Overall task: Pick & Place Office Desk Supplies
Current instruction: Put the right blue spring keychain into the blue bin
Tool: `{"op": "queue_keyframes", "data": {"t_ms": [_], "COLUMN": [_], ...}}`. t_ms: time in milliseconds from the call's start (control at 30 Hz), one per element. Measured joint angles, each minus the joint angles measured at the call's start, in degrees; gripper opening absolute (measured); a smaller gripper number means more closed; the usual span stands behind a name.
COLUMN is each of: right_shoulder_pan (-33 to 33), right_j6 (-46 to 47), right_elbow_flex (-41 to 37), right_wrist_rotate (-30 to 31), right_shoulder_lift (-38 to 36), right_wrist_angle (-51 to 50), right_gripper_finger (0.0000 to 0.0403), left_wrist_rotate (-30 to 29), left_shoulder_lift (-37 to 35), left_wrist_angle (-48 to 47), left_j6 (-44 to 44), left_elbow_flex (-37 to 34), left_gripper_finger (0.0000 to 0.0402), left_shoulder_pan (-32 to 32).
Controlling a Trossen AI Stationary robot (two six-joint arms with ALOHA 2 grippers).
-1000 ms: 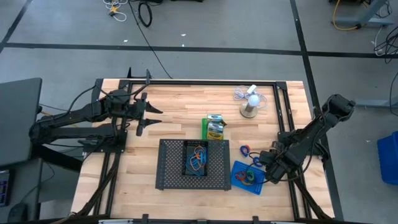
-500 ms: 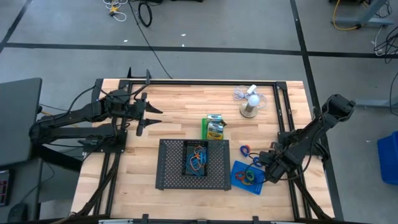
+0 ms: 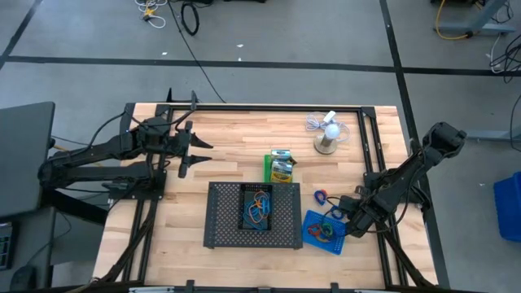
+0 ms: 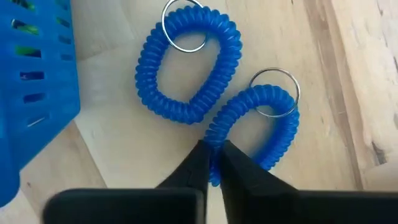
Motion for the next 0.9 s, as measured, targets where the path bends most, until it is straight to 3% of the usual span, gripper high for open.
{"op": "queue_keyframes", "data": {"t_ms": [467,900], "right_shoulder_pan": [-0.2,-0.1], "right_j6": [1.6,-0.2], "right_elbow_flex": [10.1,27.0], "right_wrist_rotate": [2.6,12.1], "right_shoulder_lift": [0.3,0.2], "right_wrist_angle": [-15.7,-27.9], "right_gripper_finger": [0.0006,0.0006], "left_wrist_rotate": [0.0,0.0], "left_shoulder_lift": [0.0,0.0], "left_wrist_angle": [0.0,0.1], "left_j6": [0.1,0.4], "left_elbow_flex": [0.0,0.0], "left_gripper_finger": [0.0188,0.0188], "left_shoulder_pan": [0.0,0.0]}}
